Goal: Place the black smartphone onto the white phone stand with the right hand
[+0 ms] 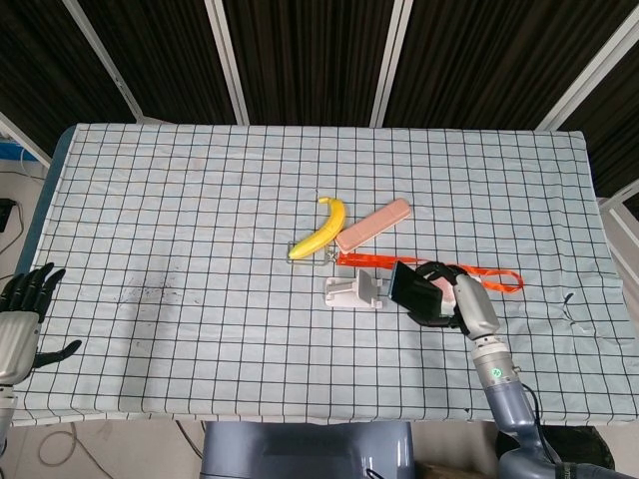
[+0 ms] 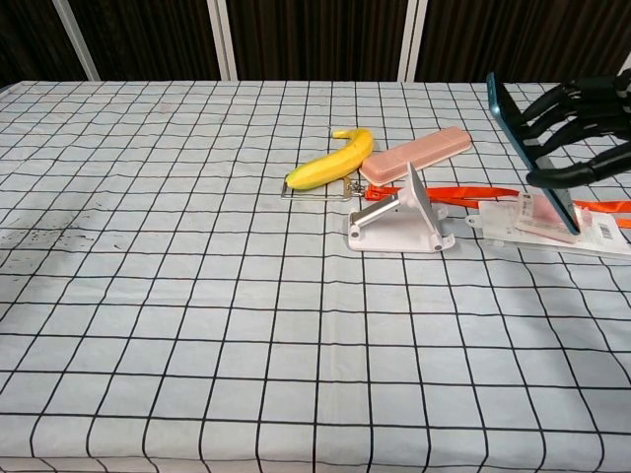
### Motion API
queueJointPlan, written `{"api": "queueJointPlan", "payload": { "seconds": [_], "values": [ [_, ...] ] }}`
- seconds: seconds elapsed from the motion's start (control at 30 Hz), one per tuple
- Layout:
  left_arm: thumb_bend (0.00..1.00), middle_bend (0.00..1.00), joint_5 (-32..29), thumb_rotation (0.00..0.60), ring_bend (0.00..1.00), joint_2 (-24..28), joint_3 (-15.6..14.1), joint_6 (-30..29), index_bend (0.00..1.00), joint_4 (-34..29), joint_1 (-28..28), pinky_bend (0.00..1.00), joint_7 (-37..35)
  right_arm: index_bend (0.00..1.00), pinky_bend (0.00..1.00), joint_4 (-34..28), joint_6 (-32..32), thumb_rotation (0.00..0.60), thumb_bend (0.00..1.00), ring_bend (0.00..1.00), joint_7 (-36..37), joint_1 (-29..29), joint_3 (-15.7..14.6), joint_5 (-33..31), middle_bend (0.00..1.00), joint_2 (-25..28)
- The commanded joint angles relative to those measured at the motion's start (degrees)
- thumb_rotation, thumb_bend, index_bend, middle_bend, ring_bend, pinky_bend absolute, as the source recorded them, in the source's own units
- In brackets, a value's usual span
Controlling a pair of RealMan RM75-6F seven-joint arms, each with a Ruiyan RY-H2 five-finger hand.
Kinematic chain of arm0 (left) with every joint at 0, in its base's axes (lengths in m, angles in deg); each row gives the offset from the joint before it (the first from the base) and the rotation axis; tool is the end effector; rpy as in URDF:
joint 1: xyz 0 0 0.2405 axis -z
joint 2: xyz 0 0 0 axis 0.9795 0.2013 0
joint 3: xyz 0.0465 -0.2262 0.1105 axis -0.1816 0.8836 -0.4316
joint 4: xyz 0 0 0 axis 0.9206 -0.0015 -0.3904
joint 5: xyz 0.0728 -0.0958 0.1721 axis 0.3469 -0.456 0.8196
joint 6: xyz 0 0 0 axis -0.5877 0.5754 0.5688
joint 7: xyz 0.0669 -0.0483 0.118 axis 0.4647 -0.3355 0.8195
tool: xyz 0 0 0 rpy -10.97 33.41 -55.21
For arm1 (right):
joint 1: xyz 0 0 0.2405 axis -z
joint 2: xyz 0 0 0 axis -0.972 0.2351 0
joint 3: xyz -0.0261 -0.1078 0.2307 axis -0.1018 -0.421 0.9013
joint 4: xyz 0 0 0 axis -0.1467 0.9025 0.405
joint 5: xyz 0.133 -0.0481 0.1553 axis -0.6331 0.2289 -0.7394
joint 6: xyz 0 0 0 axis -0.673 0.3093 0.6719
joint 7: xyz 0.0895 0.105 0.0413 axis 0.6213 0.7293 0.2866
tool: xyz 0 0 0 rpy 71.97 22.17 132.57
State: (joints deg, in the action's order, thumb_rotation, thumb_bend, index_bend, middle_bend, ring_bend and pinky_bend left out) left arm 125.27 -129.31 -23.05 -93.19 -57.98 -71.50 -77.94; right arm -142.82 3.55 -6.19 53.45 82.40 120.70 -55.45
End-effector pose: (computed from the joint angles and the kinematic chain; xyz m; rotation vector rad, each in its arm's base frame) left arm -0.3051 0.1906 0.1504 -1.4213 -0.8892 -0.8858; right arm -0.2030 -0.2857 0.0517 1.2494 -1.5356 1.4148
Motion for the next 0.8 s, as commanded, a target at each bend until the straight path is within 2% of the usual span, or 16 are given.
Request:
{"api": "queueJointPlan", "payload": {
  "seconds": [0.03, 0.47, 0.8],
  "values": [
    [0.00, 0.00, 0.04, 0.600, 0.00, -0.16, 0.04, -0.16, 0.00, 0.13, -0.01, 0.00, 0.21, 0.50, 0.21, 5.91, -1.18, 0.600, 0.59, 0.39, 13.44, -1.08, 2.76, 3.63, 0.52, -3.95],
    [0.00, 0.00, -0.70, 0.600, 0.00, -1.30, 0.68, -0.95, 0.00, 0.74, -0.18, 0.00, 1.32, 0.50, 0.21, 13.76, -1.45, 0.600, 0.60, 0.38, 28.33, -3.41, 2.83, 8.49, 0.51, -8.18],
    [0.00, 0.00, -1.59, 0.600, 0.00, -1.92, 1.08, -0.77, 0.00, 1.25, -0.08, 0.00, 2.45, 0.50, 0.21, 19.82, -1.98, 0.600, 0.70, 0.36, 35.09, -5.14, 2.50, 9.05, 0.50, -12.63]
  ]
}}
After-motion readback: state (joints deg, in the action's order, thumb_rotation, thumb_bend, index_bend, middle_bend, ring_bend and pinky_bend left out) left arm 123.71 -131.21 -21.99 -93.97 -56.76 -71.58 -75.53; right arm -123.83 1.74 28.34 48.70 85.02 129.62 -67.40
